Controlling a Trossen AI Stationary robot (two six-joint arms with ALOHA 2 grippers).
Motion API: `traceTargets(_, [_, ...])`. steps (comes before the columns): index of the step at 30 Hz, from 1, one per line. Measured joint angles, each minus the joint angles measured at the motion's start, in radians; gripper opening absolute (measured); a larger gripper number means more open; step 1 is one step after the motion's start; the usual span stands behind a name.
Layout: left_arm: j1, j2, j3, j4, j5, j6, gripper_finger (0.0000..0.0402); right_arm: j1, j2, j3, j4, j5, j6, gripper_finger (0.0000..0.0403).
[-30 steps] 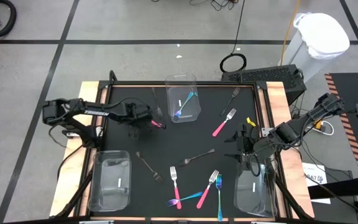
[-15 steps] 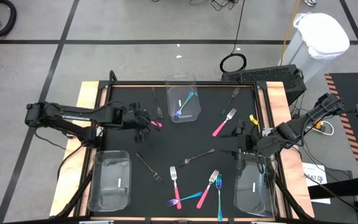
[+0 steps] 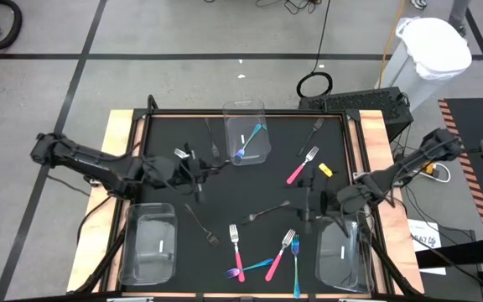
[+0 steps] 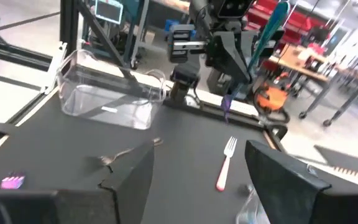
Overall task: Sort silverware by color (type)
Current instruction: Put the blue fork into the top transparent bin
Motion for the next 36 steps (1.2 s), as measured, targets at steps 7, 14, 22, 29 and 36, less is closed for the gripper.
traceTargets(7, [-0.052,0.065,0.000,0.189,0.000,0.035,0.0001,-0.038,0.119,0.000,0.195,-0.003,-0.110,0.0247])
traceTargets(14, [-0.104,0.172,0.000,0.449,0.056,0.099,0.0001,-0.082,0.234,0.000,0.370,-0.013,-0.180,0.0247])
traceTargets(22, [-0.120,0.252,0.000,0.625,0.166,0.132,0.0001,-0.149,0.318,0.000,0.487,-0.170,-0.123,0.0247])
traceTargets(29, [-0.109,0.260,0.000,0.639,0.171,0.128,0.0001,-0.198,0.380,0.000,0.505,-0.214,-0.067,0.0247])
traceTargets(36, [-0.106,0.314,0.000,0.704,0.163,0.125,0.0001,-0.220,0.423,0.000,0.559,-0.214,-0.066,0.0237])
